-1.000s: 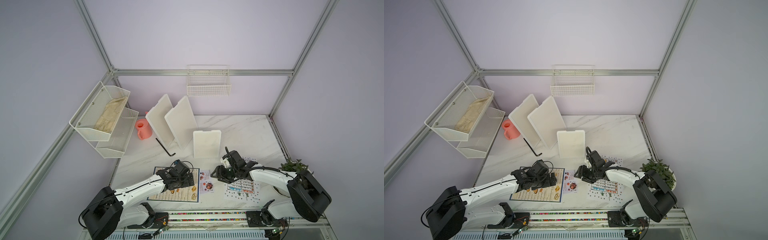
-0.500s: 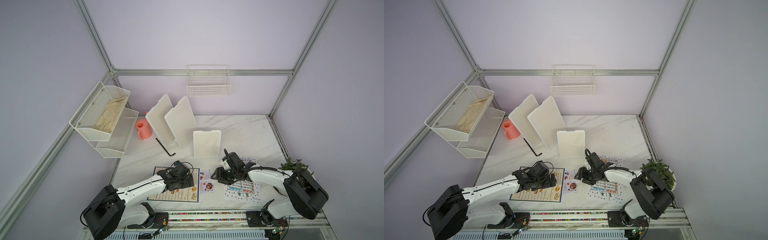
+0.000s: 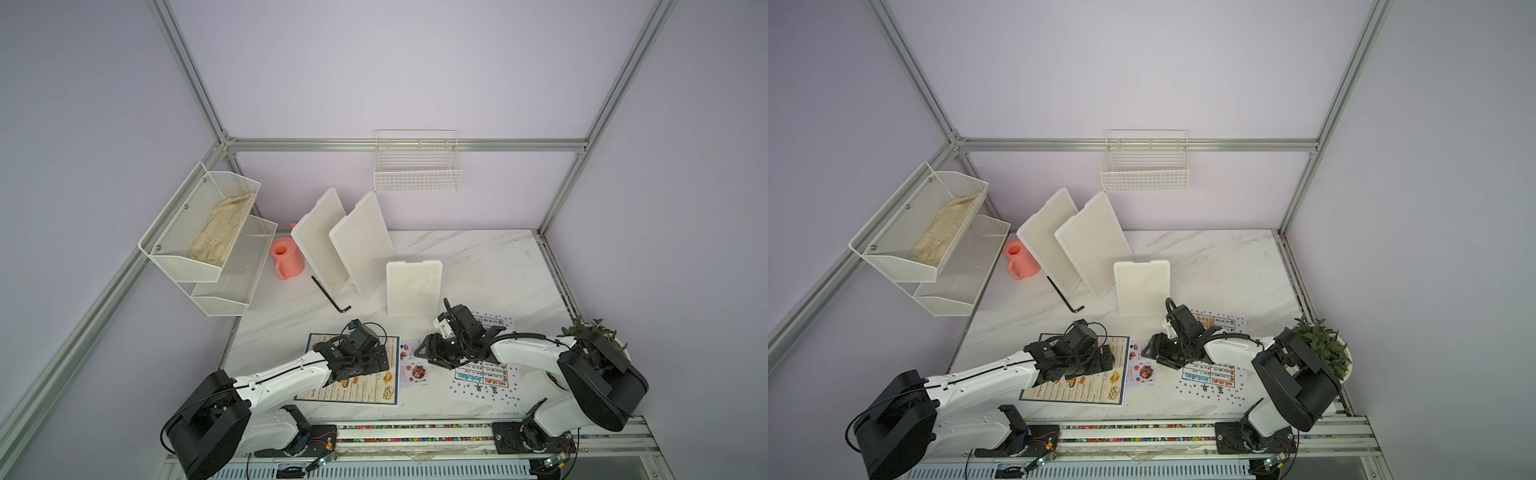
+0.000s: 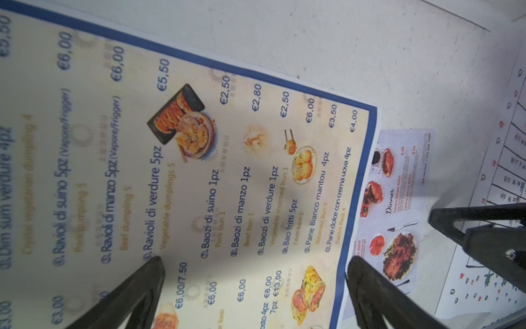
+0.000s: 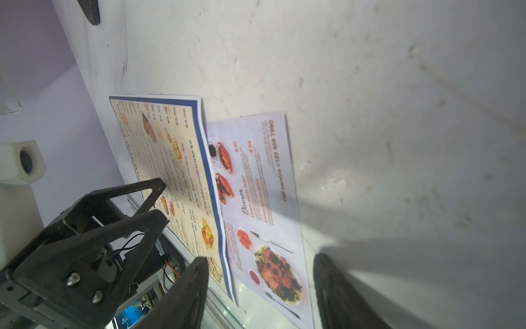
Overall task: Insert the menus into the narrow rack
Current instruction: Pick up the menu from the center of the board.
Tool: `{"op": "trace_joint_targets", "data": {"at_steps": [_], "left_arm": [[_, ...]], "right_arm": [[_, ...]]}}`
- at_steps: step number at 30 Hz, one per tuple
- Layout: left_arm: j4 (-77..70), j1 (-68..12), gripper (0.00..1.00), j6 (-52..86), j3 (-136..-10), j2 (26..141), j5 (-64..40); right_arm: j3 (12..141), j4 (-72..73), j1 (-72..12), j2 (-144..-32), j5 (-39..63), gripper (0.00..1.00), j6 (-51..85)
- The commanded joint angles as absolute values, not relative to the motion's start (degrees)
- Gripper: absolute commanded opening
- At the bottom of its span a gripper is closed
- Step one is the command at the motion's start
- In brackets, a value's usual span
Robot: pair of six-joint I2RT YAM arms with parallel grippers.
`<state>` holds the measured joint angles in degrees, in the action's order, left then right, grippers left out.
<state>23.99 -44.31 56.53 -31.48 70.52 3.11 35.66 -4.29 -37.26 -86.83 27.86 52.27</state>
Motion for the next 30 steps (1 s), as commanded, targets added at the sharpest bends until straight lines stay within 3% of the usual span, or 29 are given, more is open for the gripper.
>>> {"op": "trace_joint_targets", "data": {"at_steps": [1, 13, 24, 30], "left_arm": [[23.0, -44.2, 1.00, 58.2, -27.7, 73.6, 0.5], [22.8, -44.4, 0.97, 57.2, -28.3, 73.3, -0.5], [20.6, -45.0, 0.97, 57.2, -28.7, 76.9, -1.7], [20.0, -45.3, 0.88, 57.1, -28.8, 78.1, -1.9]], "right_arm": [[32.9, -3.7, -38.0, -89.6, 27.4, 0.66, 53.8], [30.5, -0.5, -38.1, -89.7, 27.3, 0.68, 54.9], [28.9, 4.2, -38.1, -91.5, 29.4, 0.80, 55.2], [27.3, 11.1, -38.3, -92.3, 31.9, 0.79, 56.0]]}}
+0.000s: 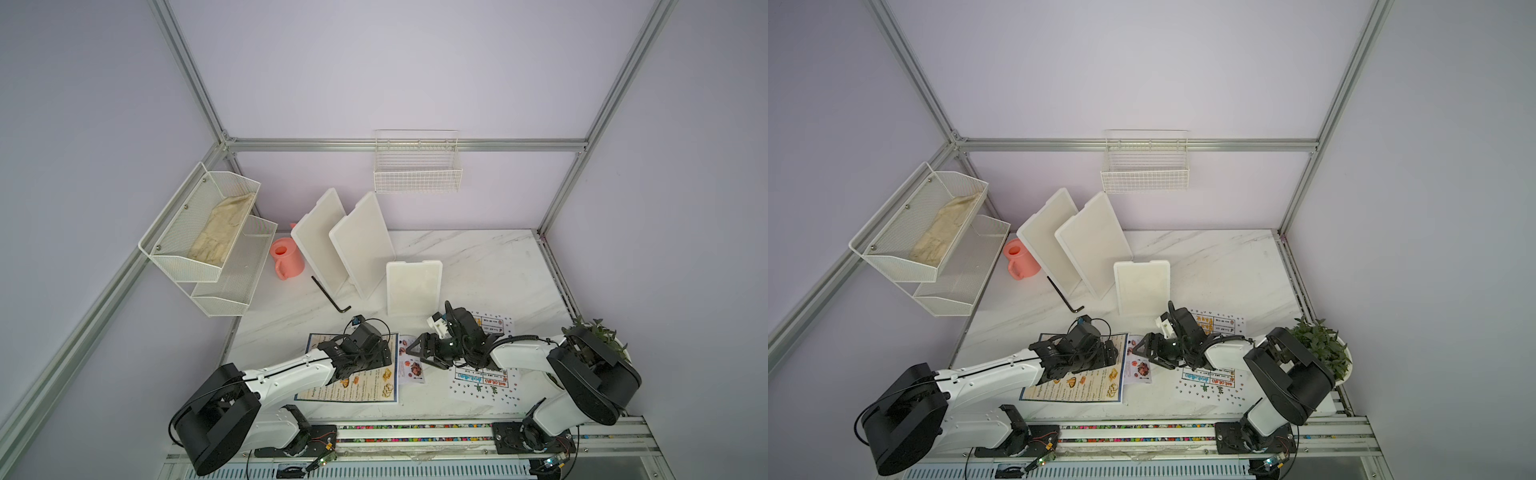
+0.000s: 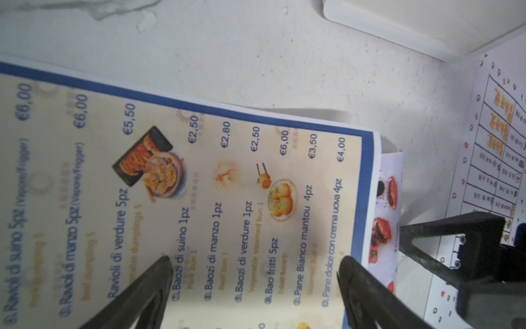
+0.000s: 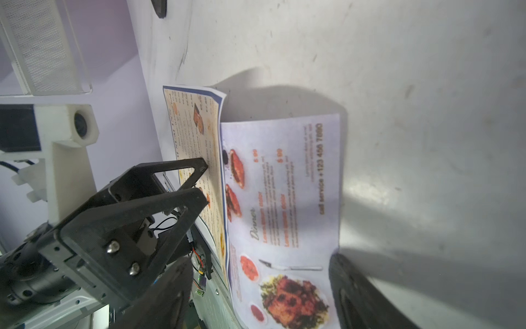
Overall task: Insert the menus into the narrow rack
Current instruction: Pick up the menu from the center of the board.
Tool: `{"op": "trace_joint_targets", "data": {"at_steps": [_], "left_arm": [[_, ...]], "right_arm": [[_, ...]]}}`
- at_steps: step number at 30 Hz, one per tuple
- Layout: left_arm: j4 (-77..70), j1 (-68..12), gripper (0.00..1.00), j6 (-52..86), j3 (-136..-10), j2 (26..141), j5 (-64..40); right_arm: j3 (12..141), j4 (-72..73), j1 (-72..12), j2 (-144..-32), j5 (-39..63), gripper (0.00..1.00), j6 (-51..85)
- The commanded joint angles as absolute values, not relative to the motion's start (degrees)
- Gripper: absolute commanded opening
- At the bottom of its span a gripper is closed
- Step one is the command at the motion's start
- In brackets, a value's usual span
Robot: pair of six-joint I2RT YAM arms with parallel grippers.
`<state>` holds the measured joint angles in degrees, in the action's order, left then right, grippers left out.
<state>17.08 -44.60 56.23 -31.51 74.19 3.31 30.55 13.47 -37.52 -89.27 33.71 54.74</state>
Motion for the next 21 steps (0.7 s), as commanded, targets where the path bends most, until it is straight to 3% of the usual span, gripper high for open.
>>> {"op": "trace_joint_targets", "data": {"at_steps": [1, 13, 21], "left_arm": [[19.9, -45.3, 0.86, 57.1, -28.8, 78.2, -1.9], [18.3, -45.6, 0.74, 57.3, -28.7, 79.5, -2.1], [17.9, -45.7, 0.73, 57.4, -28.4, 79.2, -2.0]], "right_arm": [[27.2, 12.2, -38.4, -92.6, 32.3, 0.78, 56.1], [27.2, 25.2, -40.1, -98.2, 34.7, 0.79, 60.4], [27.2, 29.8, -41.9, -100.3, 32.7, 0.73, 63.2]]}}
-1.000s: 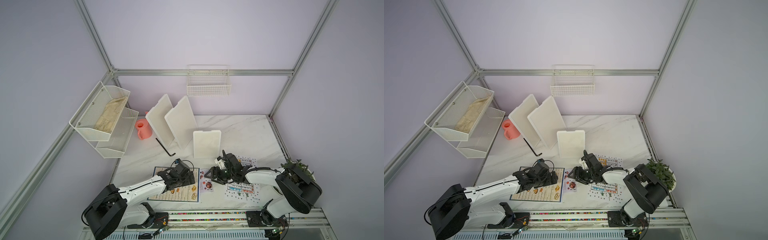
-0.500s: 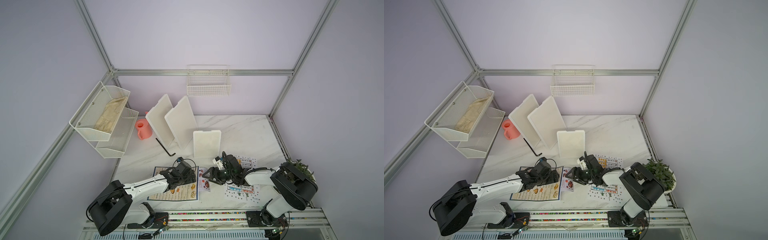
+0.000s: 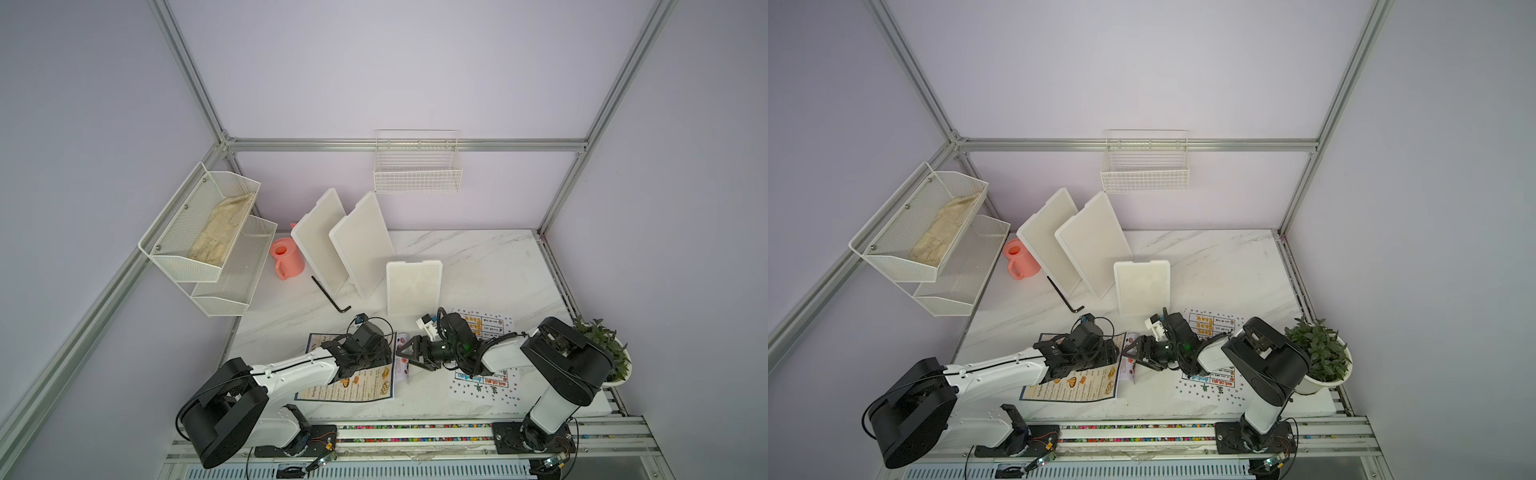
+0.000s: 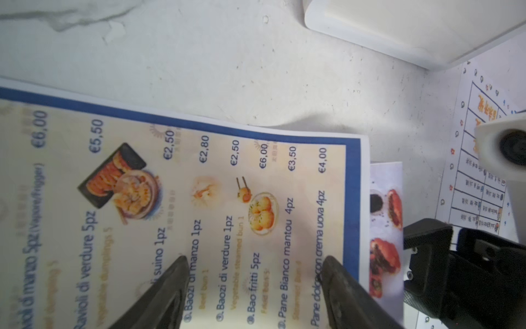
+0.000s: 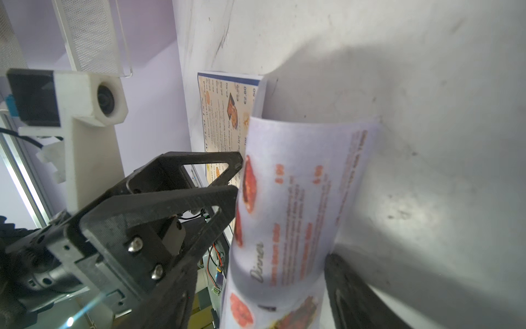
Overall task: Insert the menus into the narrow rack
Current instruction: Pick up the menu from the center of the board.
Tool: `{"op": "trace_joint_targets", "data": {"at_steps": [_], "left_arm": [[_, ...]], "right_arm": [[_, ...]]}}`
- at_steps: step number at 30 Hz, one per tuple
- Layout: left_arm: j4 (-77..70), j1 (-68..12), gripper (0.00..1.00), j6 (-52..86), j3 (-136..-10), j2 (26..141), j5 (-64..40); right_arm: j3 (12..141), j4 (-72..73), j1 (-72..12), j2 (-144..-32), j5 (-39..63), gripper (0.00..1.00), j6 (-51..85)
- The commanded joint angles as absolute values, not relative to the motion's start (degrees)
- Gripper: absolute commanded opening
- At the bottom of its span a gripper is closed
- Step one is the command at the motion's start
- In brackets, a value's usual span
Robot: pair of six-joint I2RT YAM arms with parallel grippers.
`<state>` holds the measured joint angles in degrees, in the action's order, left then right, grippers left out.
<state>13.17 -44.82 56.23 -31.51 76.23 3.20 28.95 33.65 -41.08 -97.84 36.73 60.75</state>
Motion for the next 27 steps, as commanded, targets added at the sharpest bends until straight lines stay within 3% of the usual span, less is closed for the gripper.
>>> {"op": "trace_joint_targets", "data": {"at_steps": [1, 14, 27], "left_arm": [[17.9, -45.7, 0.74, 57.5, -28.2, 79.1, -1.9], [18.1, -45.7, 0.74, 57.7, -28.2, 77.3, -1.2], [23.3, -45.7, 0.81, 55.6, -31.9, 73.4, 2.0]], "right_arm": [[27.2, 29.6, -42.1, -100.3, 32.4, 0.71, 63.3], [26.6, 30.1, -42.4, -100.9, 29.9, 0.51, 65.5], [24.1, 31.4, -42.2, -98.1, 26.6, 0.45, 68.7]]}}
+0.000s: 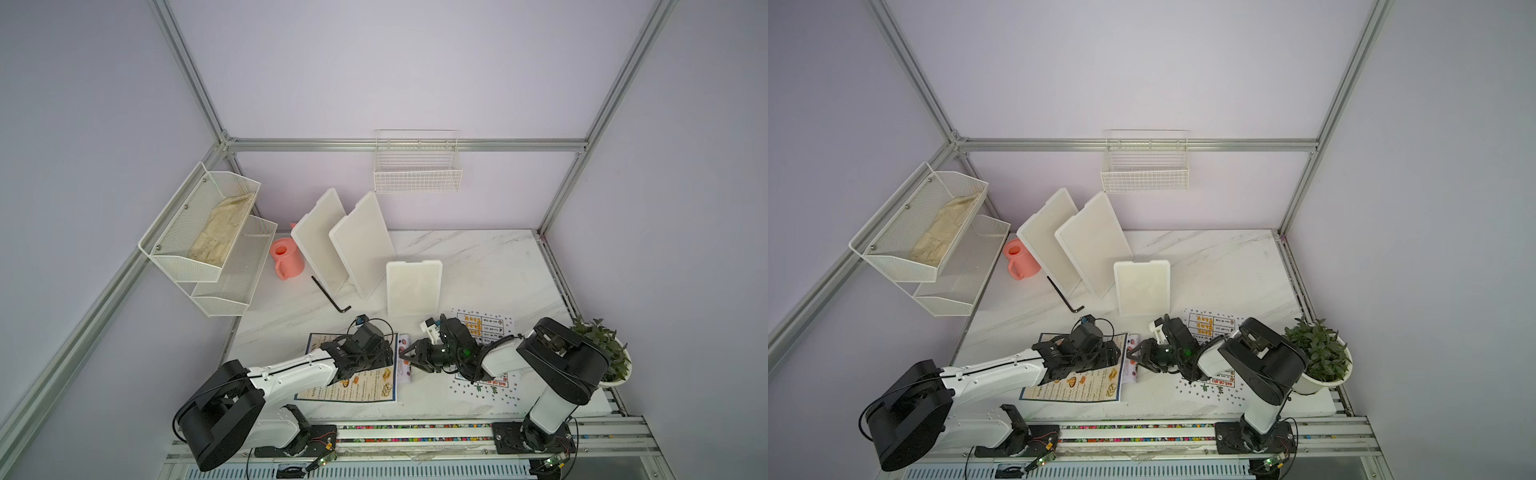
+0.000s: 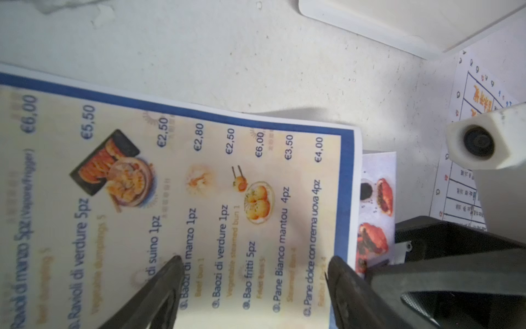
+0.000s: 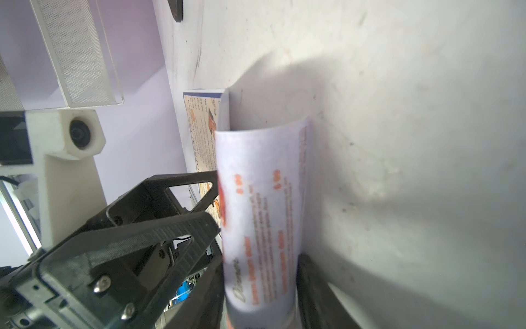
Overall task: Insert the menus into the narrow rack
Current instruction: Pick up the menu from the center of the board.
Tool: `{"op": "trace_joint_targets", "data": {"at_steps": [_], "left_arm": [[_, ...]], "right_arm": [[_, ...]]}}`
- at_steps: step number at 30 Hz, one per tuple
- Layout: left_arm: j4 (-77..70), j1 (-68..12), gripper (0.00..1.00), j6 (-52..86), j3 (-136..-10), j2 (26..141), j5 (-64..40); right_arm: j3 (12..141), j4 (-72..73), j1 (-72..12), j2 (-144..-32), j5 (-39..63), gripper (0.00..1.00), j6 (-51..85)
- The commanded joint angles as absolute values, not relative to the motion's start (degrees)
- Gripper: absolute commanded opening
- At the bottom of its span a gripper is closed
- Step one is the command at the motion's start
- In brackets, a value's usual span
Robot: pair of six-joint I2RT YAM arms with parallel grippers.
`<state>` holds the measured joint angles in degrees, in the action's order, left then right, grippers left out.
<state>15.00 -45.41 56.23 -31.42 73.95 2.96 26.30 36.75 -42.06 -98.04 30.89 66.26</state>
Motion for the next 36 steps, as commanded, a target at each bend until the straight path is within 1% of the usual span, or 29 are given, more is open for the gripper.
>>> {"op": "trace_joint_targets", "data": {"at_steps": [1, 4, 13, 19, 21, 22, 28, 30, 32, 36], "left_arm": [[23.5, -45.7, 0.82, 55.4, -32.1, 72.8, 2.2], [24.1, -45.7, 0.84, 54.5, -32.3, 71.1, 3.1], [24.5, -45.7, 0.87, 52.2, -33.2, 69.5, 3.0], [23.5, -45.7, 0.88, 49.5, -34.2, 70.1, 1.7], [22.8, -45.7, 0.87, 49.7, -33.7, 71.0, 1.5], [22.5, -45.7, 0.86, 49.9, -33.5, 71.5, 1.4], [19.3, -45.7, 0.78, 51.1, -31.6, 73.5, 0.3], [18.8, -45.7, 0.76, 51.2, -31.4, 73.9, 0.2], [18.1, -45.7, 0.75, 51.3, -31.3, 74.4, 0.1], [16.8, -45.7, 0.74, 51.5, -31.2, 75.5, -0.3]], "right_arm": [[23.9, 31.4, -42.1, -97.8, 26.4, 0.44, 69.0], [23.0, 31.4, -41.6, -96.5, 25.8, 0.44, 69.5], [20.1, 28.4, -38.5, -90.7, 25.6, 0.42, 69.4], [22.2, 27.0, -38.2, -93.0, 27.3, 0.42, 67.6], [22.3, 28.1, -38.2, -93.8, 27.9, 0.46, 67.7], [22.4, 28.0, -38.2, -94.0, 27.9, 0.49, 67.6], [22.7, 27.0, -38.4, -94.2, 29.0, 0.73, 65.4], [23.3, 25.8, -38.8, -94.4, 29.5, 0.77, 64.2], [24.0, 25.6, -39.7, -94.9, 30.1, 0.78, 63.6], [24.9, 28.5, -41.7, -97.1, 31.6, 0.77, 64.0]]}}
